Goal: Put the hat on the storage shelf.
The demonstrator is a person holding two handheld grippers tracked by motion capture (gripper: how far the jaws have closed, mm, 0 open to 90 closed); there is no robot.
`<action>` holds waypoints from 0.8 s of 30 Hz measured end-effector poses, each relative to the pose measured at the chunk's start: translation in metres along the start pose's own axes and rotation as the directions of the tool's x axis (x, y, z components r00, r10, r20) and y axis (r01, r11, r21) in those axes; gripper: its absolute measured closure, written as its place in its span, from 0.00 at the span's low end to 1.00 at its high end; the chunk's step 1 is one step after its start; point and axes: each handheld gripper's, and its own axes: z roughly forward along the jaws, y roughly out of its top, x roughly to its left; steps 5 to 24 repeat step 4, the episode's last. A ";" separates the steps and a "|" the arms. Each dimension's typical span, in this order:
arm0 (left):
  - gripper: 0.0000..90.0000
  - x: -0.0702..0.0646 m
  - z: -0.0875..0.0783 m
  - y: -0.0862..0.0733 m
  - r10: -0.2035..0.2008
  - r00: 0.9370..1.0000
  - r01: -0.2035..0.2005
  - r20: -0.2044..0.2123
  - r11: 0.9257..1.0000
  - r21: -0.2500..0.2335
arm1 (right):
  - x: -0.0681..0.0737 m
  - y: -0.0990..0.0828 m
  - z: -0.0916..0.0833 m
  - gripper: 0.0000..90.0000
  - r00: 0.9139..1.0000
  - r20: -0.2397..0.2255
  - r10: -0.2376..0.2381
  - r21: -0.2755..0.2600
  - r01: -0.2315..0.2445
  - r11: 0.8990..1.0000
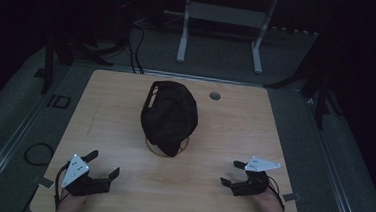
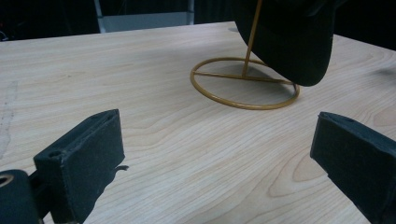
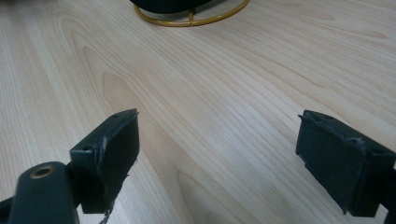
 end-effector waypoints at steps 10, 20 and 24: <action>0.04 0.000 0.000 0.000 0.001 1.000 -0.001 0.000 1.000 -0.003 | -0.002 -0.002 -0.001 0.15 1.000 0.000 0.005 -0.012 -0.005 1.000; 0.04 0.000 0.000 0.000 0.001 1.000 -0.001 0.000 1.000 -0.003 | -0.002 -0.002 -0.001 0.15 1.000 0.000 0.005 -0.012 -0.005 1.000; 0.04 0.000 0.000 0.000 0.001 1.000 -0.001 0.000 1.000 -0.003 | -0.002 -0.002 -0.001 0.15 1.000 0.000 0.005 -0.012 -0.005 1.000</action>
